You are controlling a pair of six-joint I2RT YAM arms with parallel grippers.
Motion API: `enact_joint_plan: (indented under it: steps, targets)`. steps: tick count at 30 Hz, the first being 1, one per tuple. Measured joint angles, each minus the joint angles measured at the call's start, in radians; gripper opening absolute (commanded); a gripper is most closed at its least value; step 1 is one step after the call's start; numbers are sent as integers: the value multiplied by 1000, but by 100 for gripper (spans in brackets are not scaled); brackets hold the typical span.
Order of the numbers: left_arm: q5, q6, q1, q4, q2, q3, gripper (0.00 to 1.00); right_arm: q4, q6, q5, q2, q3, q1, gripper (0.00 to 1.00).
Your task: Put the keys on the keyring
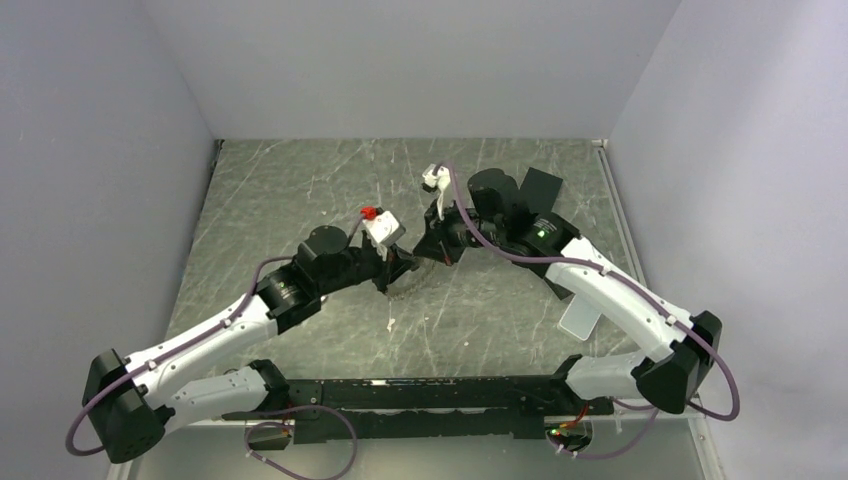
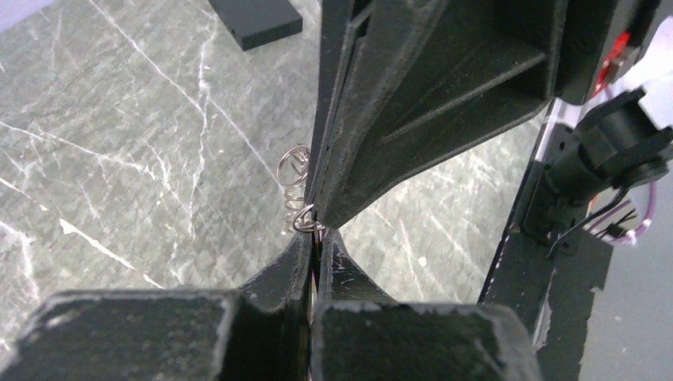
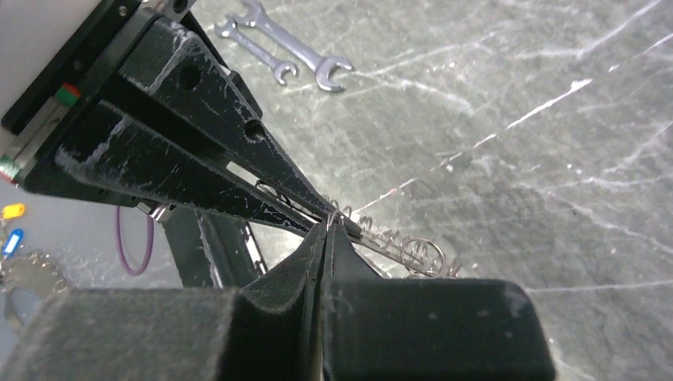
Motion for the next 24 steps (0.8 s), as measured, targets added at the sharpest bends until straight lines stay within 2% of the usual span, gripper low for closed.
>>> enact_joint_plan:
  steps: [10, 20, 24]
  targets:
    - [19, 120, -16, -67, 16, 1, 0, -245, 28, -12, 145, 172, -2, 0]
    - [-83, 233, -95, -121, 28, 1, 0, -469, 30, -48, 292, 334, -11, 1]
    - [-102, 235, -105, -123, 27, 0, 0, -478, 33, -51, 296, 338, -12, 19]
